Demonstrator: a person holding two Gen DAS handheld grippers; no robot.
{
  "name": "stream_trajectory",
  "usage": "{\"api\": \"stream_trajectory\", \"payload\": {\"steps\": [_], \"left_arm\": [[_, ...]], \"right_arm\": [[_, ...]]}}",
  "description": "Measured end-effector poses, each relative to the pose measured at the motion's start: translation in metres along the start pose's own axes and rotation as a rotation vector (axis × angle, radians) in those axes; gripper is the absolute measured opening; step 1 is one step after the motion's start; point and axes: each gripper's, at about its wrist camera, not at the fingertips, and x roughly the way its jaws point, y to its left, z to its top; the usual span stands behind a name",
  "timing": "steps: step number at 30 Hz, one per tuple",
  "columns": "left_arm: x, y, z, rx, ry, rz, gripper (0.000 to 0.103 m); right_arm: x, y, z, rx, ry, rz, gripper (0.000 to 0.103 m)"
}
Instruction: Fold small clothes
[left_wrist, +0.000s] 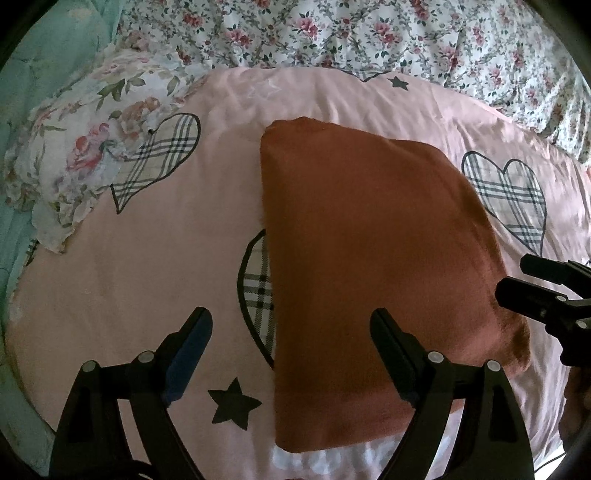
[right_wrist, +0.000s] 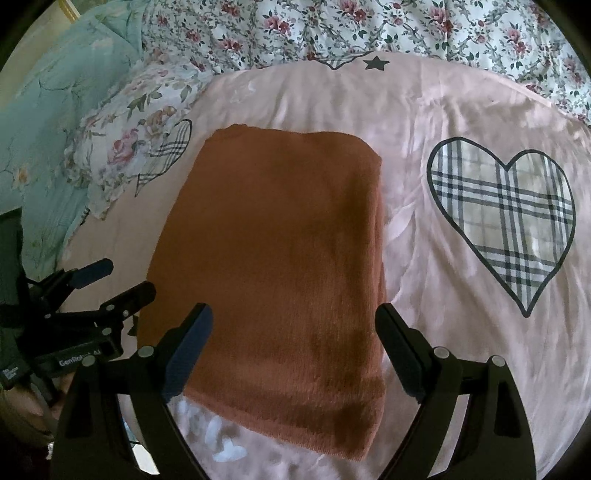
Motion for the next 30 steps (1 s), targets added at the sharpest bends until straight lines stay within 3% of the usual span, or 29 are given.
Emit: {"api": "stream_trajectory", "payload": {"steps": [30], "left_arm": [[-0.006,-0.003,-0.005,0.003,-0.001,-0.019,0.088]], "right_arm": [[-0.007,0.012,-0.003,-0.015,-0.007,0.017,0.090]]}}
